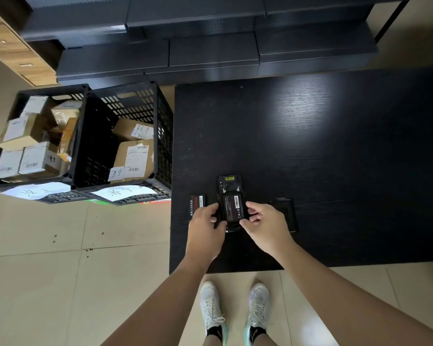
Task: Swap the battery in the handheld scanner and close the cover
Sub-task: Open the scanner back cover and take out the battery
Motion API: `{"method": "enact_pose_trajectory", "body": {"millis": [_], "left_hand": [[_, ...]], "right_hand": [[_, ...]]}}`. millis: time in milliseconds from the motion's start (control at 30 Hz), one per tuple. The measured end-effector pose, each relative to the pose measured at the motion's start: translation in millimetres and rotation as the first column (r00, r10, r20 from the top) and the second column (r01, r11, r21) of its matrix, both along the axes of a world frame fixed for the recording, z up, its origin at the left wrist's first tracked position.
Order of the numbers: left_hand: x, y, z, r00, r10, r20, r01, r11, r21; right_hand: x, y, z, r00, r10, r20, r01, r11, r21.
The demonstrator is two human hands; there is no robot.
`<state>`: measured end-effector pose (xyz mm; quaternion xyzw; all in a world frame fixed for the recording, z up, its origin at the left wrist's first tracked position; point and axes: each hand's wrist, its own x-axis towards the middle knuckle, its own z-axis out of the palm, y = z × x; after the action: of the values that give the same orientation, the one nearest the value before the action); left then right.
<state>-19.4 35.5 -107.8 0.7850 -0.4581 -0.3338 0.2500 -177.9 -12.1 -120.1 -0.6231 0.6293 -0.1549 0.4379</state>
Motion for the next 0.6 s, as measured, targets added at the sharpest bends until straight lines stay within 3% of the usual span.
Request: {"method": "enact_pose_trajectory", "body": {"millis": [333,600], "left_hand": [[9,-2,-3,0.990,-0.140,-0.004,0.140,0.990,-0.031],[10,1,-14,0.942,-0.304,0.143,0.317,0.945,-0.080]], "right_hand": [[-4,-4,0,0.999,0.038,-0.023,-0.039,0.999,-0.005],[-19,-15,-4,0.939,0.324,-0.112,-0.333,0.940,-0.072]]}}
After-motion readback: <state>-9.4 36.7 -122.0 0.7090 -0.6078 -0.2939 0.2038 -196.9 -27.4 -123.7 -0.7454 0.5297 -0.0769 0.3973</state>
